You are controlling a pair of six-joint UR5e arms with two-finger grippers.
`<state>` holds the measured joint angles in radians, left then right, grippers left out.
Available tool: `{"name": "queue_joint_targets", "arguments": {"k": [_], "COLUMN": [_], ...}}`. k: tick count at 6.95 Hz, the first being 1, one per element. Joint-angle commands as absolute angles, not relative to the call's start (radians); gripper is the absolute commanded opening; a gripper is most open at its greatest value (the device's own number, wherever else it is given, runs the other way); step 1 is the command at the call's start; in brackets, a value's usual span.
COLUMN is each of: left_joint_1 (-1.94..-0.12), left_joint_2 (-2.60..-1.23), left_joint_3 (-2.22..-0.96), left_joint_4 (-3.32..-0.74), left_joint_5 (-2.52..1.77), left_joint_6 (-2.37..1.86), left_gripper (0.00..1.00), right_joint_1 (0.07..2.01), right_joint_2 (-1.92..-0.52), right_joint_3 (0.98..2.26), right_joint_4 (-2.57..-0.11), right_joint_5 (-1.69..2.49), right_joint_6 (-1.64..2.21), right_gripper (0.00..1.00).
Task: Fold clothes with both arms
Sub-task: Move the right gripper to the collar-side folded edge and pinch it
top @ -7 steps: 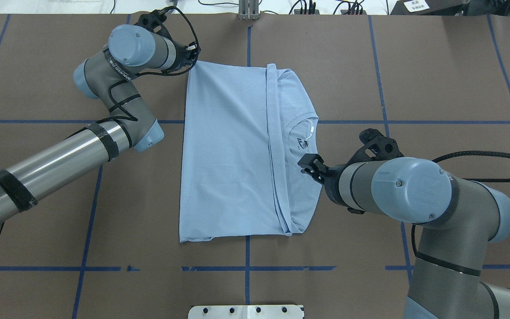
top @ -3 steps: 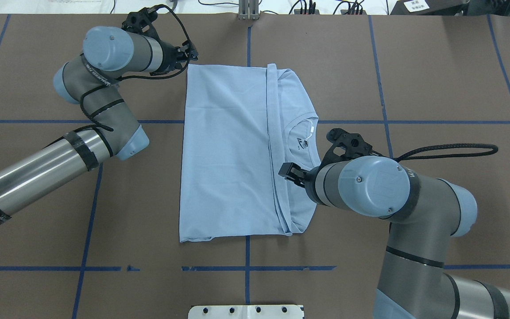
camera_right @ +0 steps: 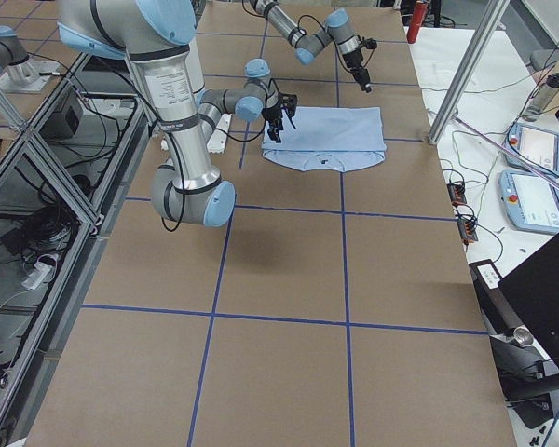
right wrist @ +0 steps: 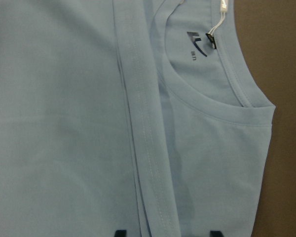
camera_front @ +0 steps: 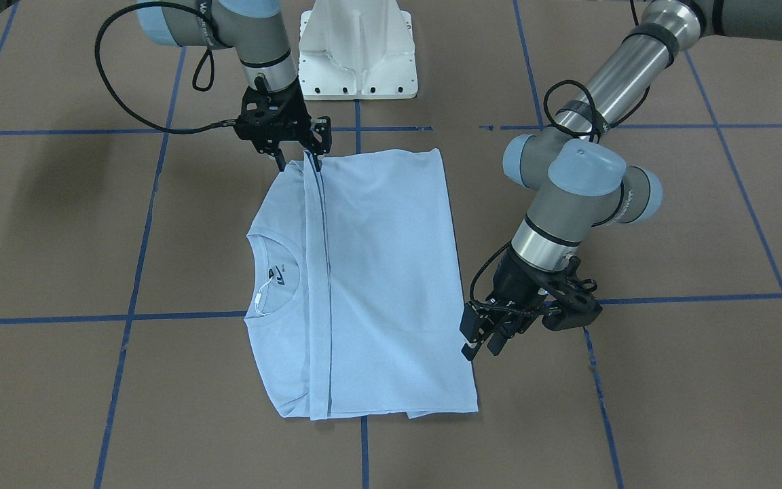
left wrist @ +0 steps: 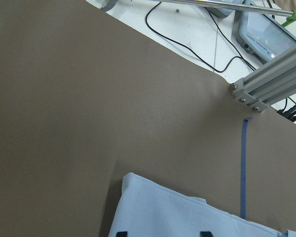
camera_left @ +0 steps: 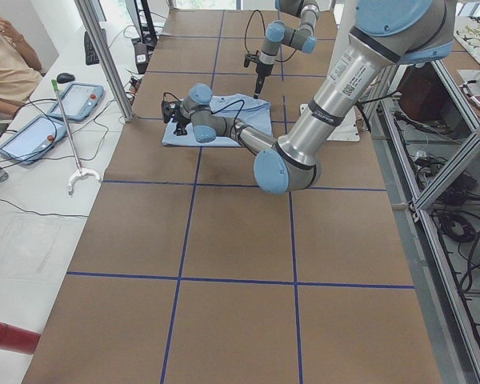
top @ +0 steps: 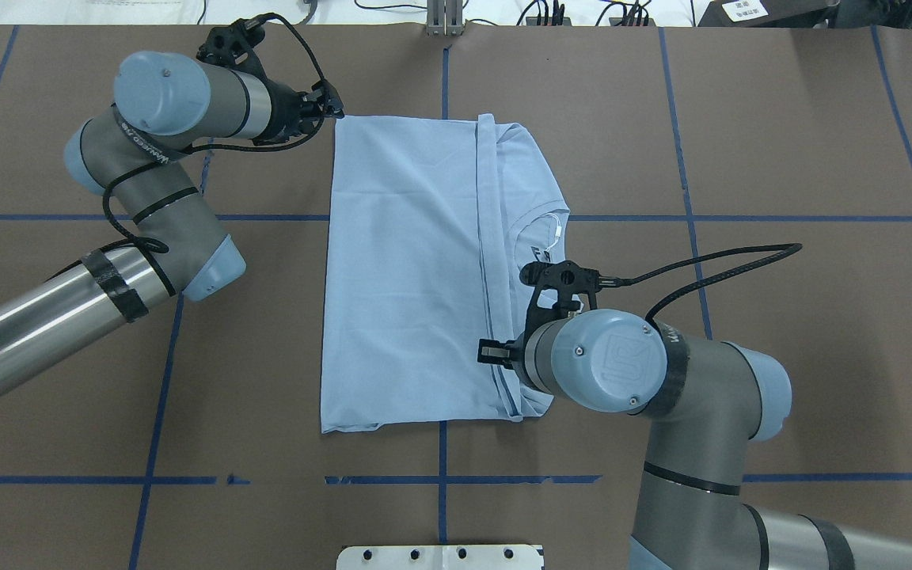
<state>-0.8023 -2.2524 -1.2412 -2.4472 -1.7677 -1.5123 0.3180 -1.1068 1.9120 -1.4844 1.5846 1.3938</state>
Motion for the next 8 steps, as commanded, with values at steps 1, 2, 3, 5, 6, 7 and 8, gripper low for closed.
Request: {"name": "queue_joint_targets", "arguments": {"k": [1,2,3,5,6,7,8], "left_joint_1": [-0.799,-0.798,-0.798,-0.795,-0.795,-0.793,-0.793], "left_joint_2": [-2.246,-2.246,-2.246,-2.246,-2.246,-2.246,-2.246], "left_joint_3": [-1.252,-1.252,-1.25,-1.25,-1.25,-1.25,-1.249], "left_joint_4": [-2.444,-2.444,-2.444,-2.444,-2.444,-2.444,-2.445], "left_joint_5": [-1.769,-1.769,-1.769,-1.769,-1.769,-1.769,-1.769], "left_joint_6": [-1.514,-1.514,-1.514,-1.514,-1.517,-1.526,-1.526], "left_gripper": [0.58,0.59,0.59,0.6,0.61,0.6,0.61], "right_joint_1": [0.249,0.236,0.236,0.236,0.236,0.236,0.236], "right_joint_2": [-1.1,-1.095,-1.086,-1.081,-1.077,-1.054,-1.046], "right_joint_3": [1.893,1.882,1.875,1.868,1.861,1.833,1.819], "right_joint_4": [-1.515,-1.516,-1.52,-1.528,-1.528,-1.528,-1.528], "right_joint_5": [1.512,1.49,1.489,1.473,1.471,1.468,1.468], "right_joint_6": [1.211,1.201,1.189,1.138,1.131,1.129,1.129], "right_gripper": [0.32,0.32,0.32,0.34,0.35,0.35,0.34]}}
